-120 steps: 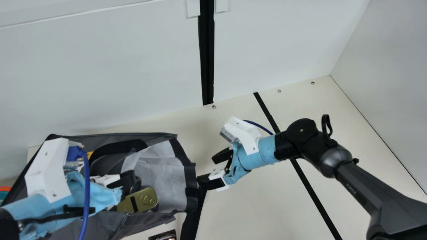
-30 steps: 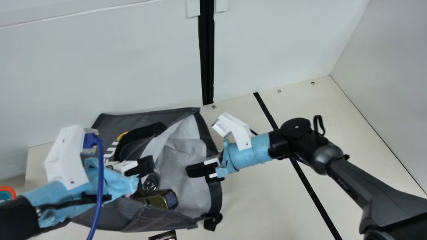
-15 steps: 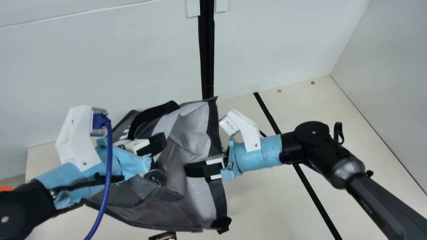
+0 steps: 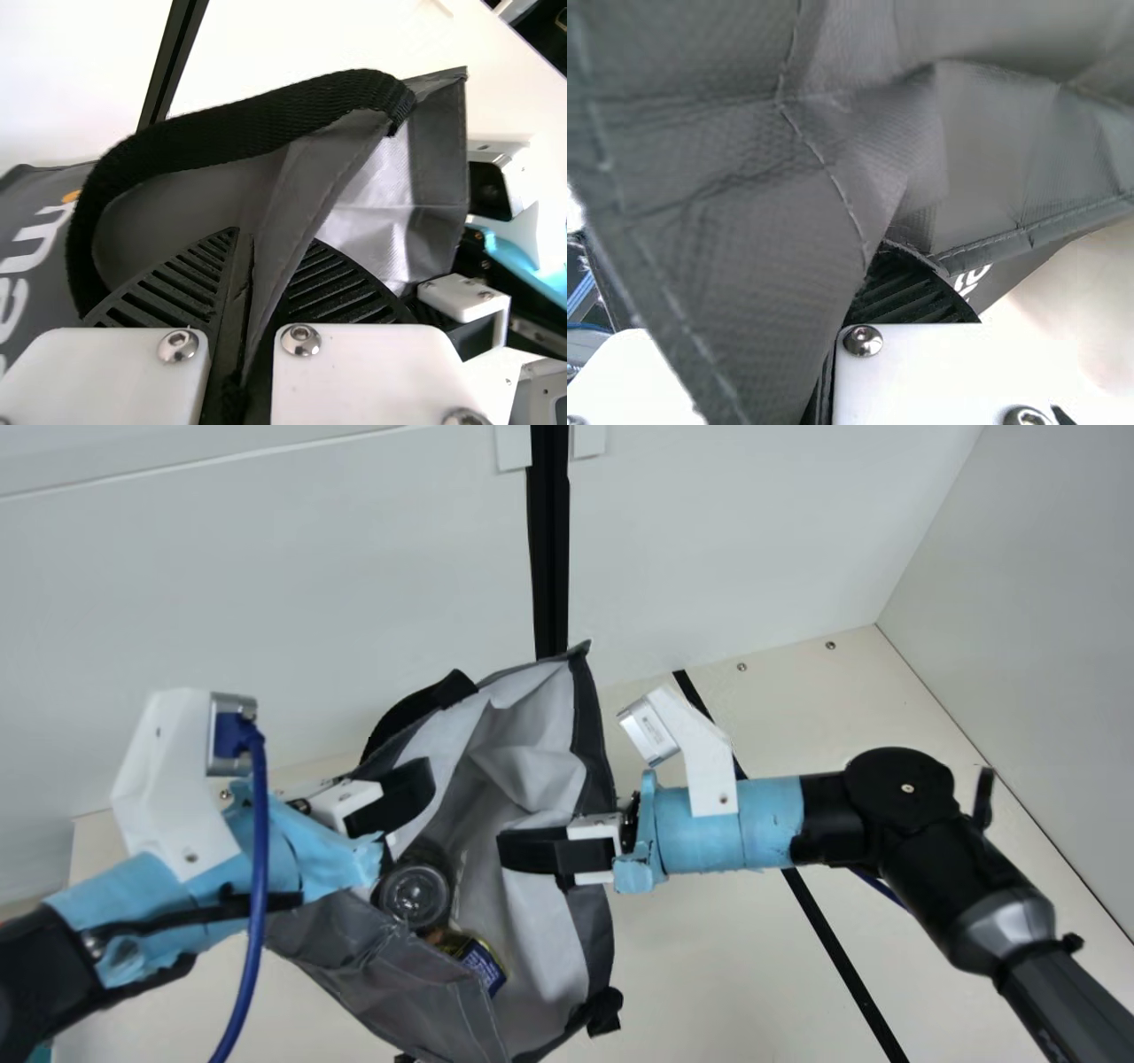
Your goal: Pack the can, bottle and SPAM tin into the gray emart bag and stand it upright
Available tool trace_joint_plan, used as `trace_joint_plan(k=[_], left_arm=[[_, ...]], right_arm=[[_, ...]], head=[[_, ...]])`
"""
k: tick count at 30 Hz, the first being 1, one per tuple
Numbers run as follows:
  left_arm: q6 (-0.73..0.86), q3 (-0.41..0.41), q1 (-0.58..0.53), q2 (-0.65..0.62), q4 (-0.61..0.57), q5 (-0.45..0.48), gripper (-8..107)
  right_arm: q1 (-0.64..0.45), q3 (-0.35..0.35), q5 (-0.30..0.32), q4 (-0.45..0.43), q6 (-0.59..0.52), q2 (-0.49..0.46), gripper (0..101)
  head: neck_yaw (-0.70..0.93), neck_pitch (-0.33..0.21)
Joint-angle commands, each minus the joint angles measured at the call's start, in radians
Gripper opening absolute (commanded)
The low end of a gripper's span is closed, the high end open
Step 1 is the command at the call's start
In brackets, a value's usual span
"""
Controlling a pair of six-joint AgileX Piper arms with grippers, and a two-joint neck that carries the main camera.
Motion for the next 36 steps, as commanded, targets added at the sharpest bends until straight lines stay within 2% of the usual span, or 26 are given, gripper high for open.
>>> trace_joint_plan(k=[1, 17, 28, 36], left_arm=[[0.013, 0.003, 0.005, -0.008, -0.008, 0.009, -8], [0.029, -0.007, 0.022, -0.099, -0.005, 0.094, -8], [-0.047, -0.078, 0.012, -0.149, 0.065, 0.205, -8], [-0.103, -0.147, 0.016, -0.169, 0.1, 0.328, -8]], right_arm=[[-0.008, -0.003, -0.005, 0.01, 0.017, -0.023, 0], [-0.042, -0.042, -0.005, 0.014, 0.169, -0.205, 0], [-0.055, -0.089, -0.005, -0.007, 0.294, -0.313, 0], [-0.072, -0.139, -0.005, -0.089, 0.408, -0.372, 0]], head=[[-0.002, -0.023], [-0.002, -0.023], [-0.002, -0.023], [-0.002, -0.023]])
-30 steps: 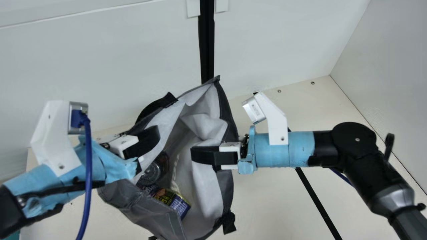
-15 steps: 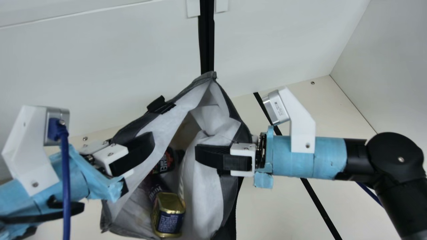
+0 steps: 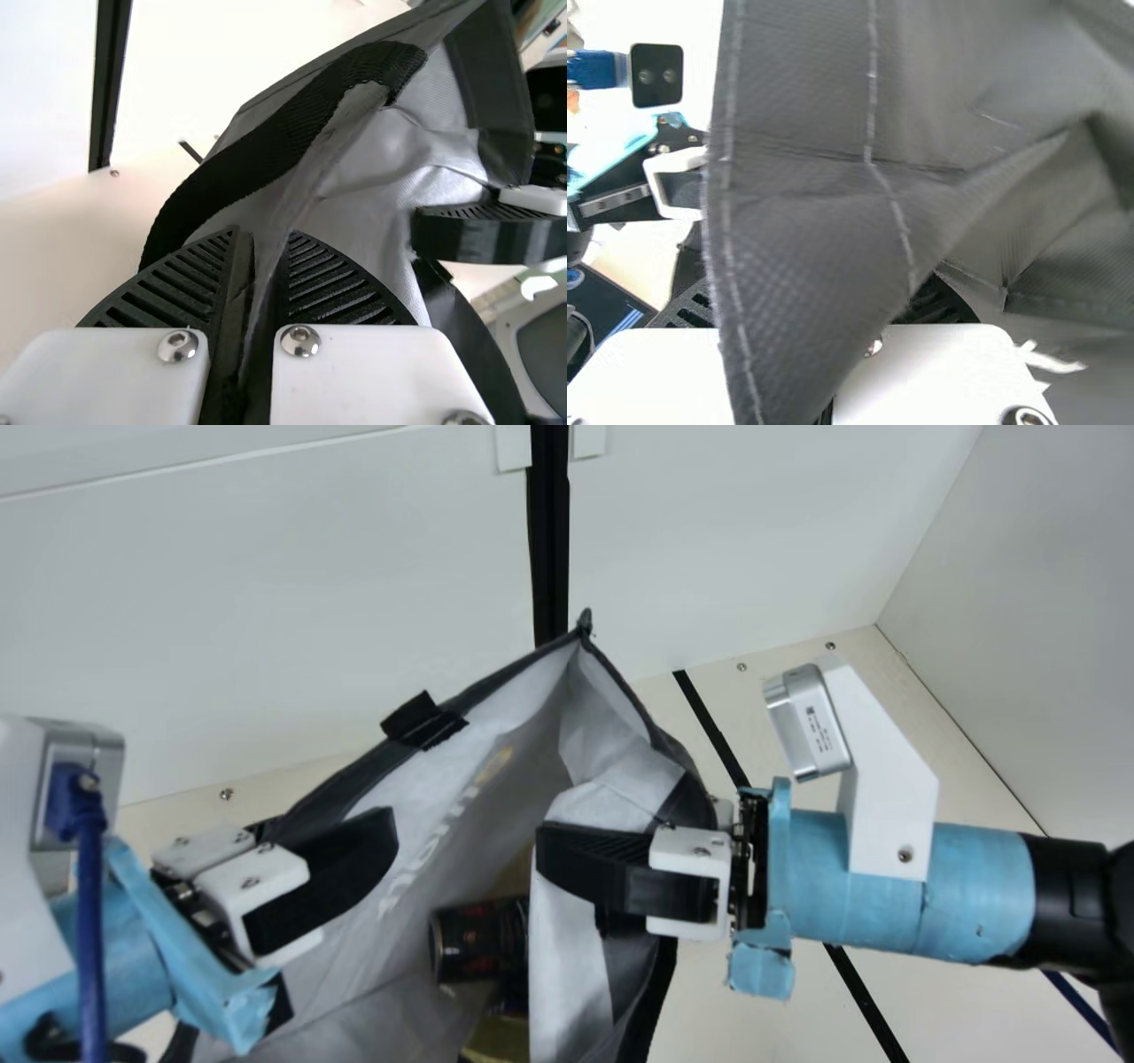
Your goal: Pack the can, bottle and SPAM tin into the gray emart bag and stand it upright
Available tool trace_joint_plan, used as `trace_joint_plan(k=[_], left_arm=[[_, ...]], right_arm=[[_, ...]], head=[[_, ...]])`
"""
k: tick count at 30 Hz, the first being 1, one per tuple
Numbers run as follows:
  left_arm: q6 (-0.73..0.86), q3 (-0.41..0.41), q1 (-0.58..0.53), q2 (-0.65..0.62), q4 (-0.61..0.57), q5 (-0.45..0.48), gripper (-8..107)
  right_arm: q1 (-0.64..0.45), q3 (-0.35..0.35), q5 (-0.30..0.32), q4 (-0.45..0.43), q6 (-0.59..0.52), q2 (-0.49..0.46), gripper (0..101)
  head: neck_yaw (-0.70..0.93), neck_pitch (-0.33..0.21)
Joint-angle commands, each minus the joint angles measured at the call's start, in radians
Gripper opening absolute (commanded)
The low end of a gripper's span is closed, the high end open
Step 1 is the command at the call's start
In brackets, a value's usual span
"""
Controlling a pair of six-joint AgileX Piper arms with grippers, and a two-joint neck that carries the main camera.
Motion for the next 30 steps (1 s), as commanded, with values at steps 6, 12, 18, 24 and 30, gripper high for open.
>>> trace_joint_plan(k=[6, 12, 18, 24, 30], left_arm=[[-0.031, -0.054, 0.022, -0.008, 0.002, 0.13, -8], [-0.044, -0.094, 0.051, -0.007, -0.015, 0.245, -8], [-0.062, -0.069, 0.006, -0.004, 0.002, 0.263, -8], [-0.062, -0.038, -0.023, 0.016, 0.007, 0.263, -8], [-0.021, -0.036, -0.016, 0.069, -0.013, 0.263, -8]], right_arm=[[0.002, -0.035, -0.012, -0.097, 0.108, -0.045, 0], [0.019, -0.062, -0.012, -0.175, 0.19, -0.083, 0], [0.043, -0.086, -0.012, -0.252, 0.261, -0.106, 0], [0.049, -0.084, -0.012, -0.32, 0.292, -0.1, 0], [0.03, -0.053, -0.012, -0.353, 0.254, -0.068, 0]], head=[[-0.002, -0.023], [-0.002, -0.023], [-0.002, -0.023], [-0.002, -0.023], [-0.002, -0.023]])
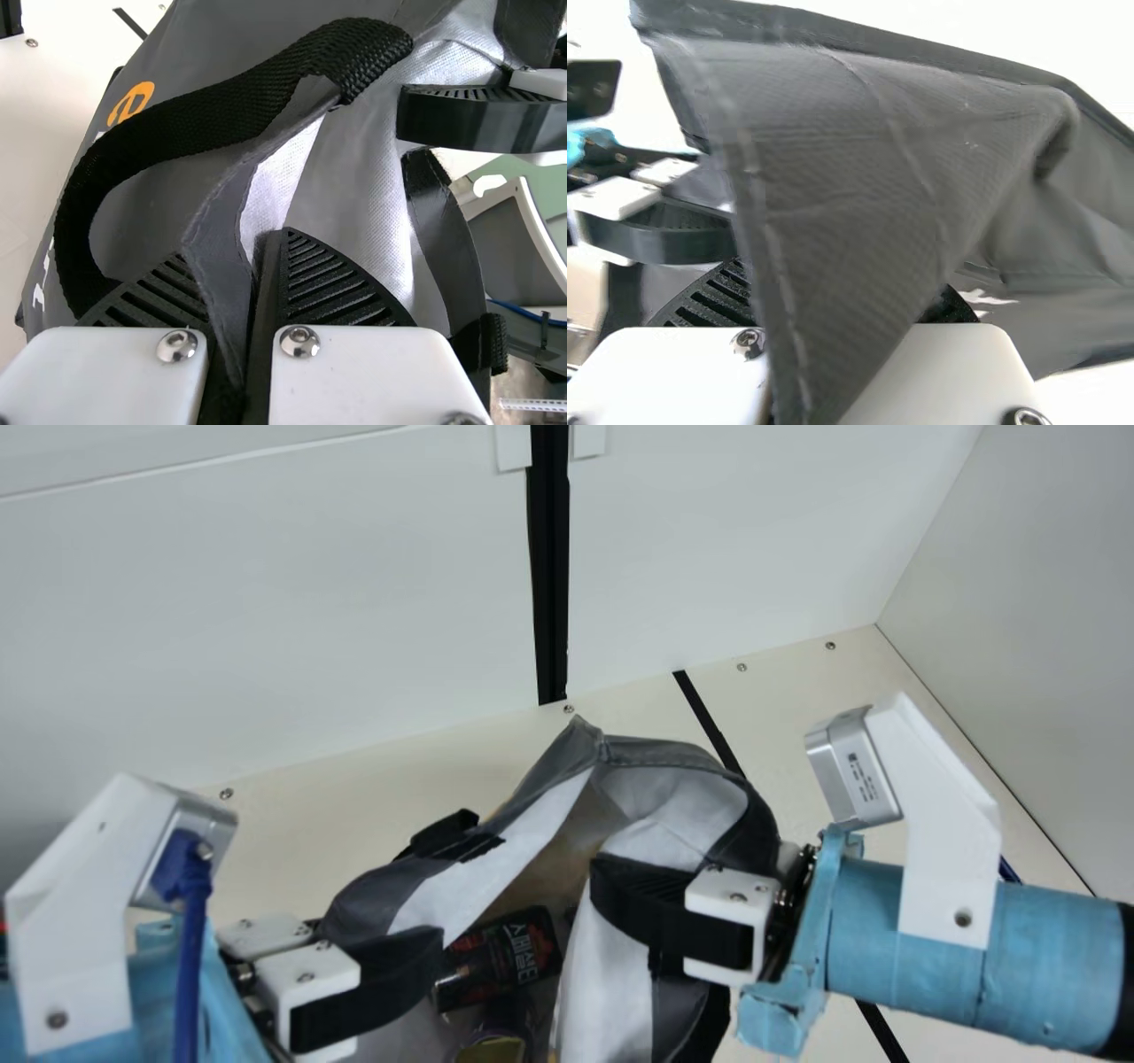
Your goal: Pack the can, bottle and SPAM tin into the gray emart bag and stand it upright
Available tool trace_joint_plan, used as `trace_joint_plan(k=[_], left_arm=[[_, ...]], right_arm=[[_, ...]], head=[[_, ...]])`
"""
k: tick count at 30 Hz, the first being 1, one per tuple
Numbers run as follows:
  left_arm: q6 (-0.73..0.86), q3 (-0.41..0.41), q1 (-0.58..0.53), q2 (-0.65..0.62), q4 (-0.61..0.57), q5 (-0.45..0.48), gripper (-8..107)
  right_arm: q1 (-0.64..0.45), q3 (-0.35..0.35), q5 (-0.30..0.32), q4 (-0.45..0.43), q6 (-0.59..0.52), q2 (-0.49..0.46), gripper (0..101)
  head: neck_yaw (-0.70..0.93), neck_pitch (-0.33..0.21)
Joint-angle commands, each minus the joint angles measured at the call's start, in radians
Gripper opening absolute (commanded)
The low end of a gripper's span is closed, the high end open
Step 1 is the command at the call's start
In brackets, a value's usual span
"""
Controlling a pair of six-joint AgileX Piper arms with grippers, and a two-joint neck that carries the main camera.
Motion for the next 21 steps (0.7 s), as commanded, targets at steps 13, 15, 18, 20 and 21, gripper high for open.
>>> trace_joint_plan(k=[13, 15, 18, 20, 21], left_arm=[[0.163, -0.12, 0.058, 0.189, -0.071, 0.001, -8], [0.183, -0.148, 0.068, 0.22, -0.081, 0.001, -8], [0.208, -0.191, 0.08, 0.266, -0.092, 0.001, -8], [0.222, -0.221, 0.087, 0.297, -0.099, 0.001, -8], [0.228, -0.237, 0.089, 0.313, -0.101, 0.001, -8]], right_arm=[[-0.082, 0.057, 0.015, 0.059, -0.217, 0.144, 0], [-0.092, 0.057, 0.015, 0.069, -0.248, 0.167, 0], [-0.106, 0.052, 0.015, 0.084, -0.289, 0.202, 0], [-0.115, 0.046, 0.015, 0.095, -0.313, 0.226, 0], [-0.12, 0.041, 0.015, 0.101, -0.324, 0.238, 0]], head=[[-0.002, -0.023], [-0.002, -0.023], [-0.002, -0.023], [-0.002, -0.023], [-0.002, -0.023]])
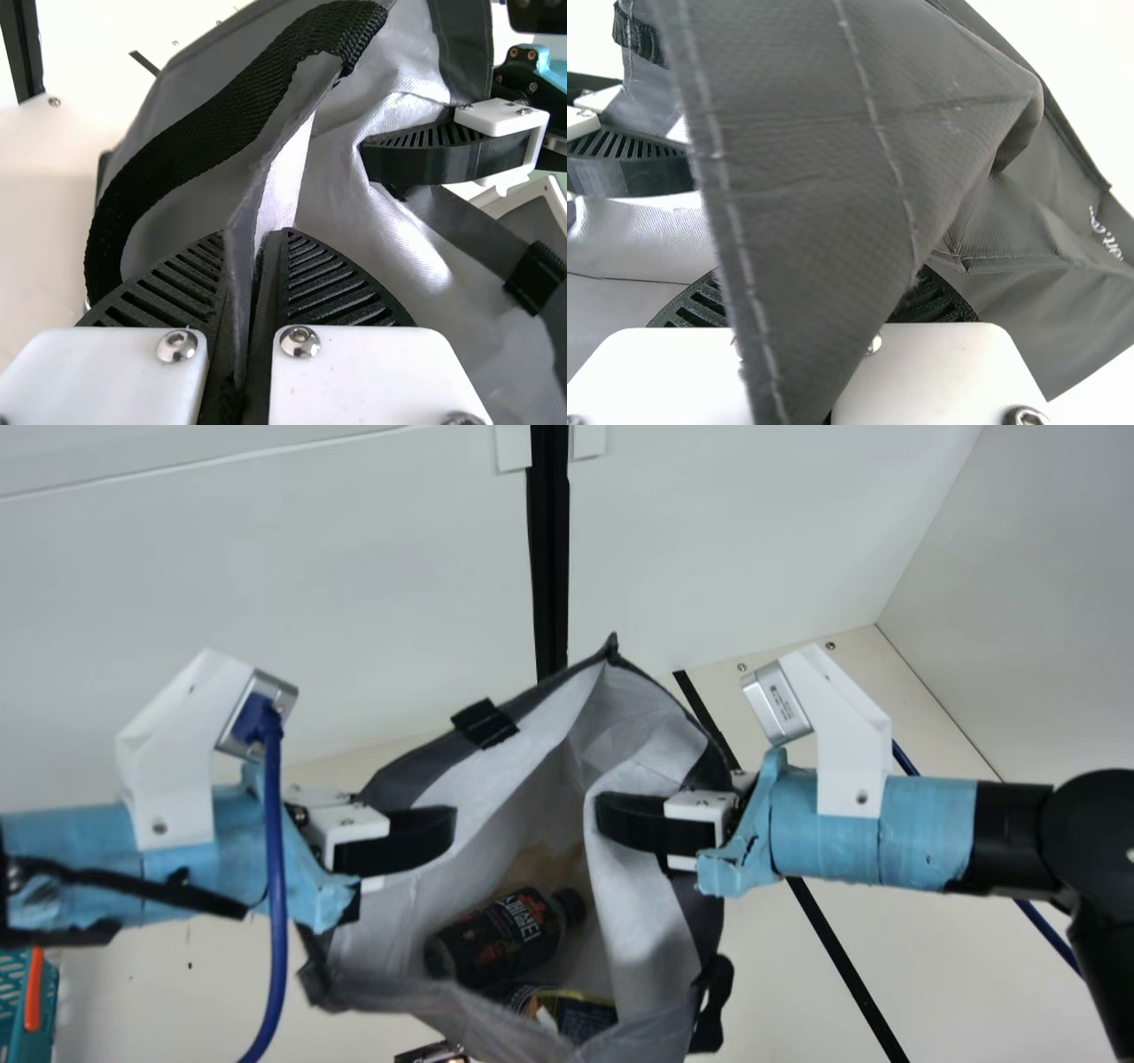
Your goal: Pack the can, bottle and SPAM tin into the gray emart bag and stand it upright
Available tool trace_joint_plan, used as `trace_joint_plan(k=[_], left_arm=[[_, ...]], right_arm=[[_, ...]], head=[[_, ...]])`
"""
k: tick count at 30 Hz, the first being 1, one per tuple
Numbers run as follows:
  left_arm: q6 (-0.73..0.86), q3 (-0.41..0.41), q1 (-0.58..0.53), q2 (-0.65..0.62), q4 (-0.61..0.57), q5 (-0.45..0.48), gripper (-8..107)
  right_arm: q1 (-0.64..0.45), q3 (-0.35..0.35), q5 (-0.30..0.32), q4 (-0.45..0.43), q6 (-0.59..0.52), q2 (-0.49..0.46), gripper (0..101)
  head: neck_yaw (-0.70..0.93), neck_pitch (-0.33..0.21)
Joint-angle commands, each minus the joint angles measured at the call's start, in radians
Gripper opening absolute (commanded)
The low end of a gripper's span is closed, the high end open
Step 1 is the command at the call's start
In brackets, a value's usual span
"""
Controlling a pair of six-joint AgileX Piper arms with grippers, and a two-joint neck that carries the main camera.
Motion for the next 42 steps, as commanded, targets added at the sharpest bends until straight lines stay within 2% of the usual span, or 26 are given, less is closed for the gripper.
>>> trace_joint_plan(k=[1, 9, 22, 30, 36, 42], left_arm=[[0.01, -0.041, 0.003, 0.038, -0.003, 0.001, -8], [0.033, -0.167, 0.003, 0.163, -0.001, 0.001, -8], [0.02, -0.395, 0.011, 0.346, 0.012, 0.001, -8], [-0.009, -0.53, 0.009, 0.433, 0.034, 0.001, -8], [-0.031, -0.586, -0.001, 0.462, 0.051, 0.0, -8], [-0.041, -0.59, -0.008, 0.465, 0.059, -0.011, -8]], right_arm=[[-0.007, -0.009, 0.003, 0.015, -0.028, 0.027, 0], [-0.029, -0.05, -0.003, 0.052, -0.103, 0.129, 0], [0.096, -0.106, -0.132, 0.014, -0.169, 0.261, 0], [0.141, -0.137, -0.184, -0.004, -0.183, 0.321, 0], [0.148, -0.133, -0.198, -0.013, -0.195, 0.326, 0], [0.138, -0.124, -0.2, -0.017, -0.202, 0.324, 0]], head=[[-0.001, -0.023], [-0.001, -0.023], [-0.001, -0.023], [-0.001, -0.023], [-0.001, -0.023], [-0.001, -0.023]])
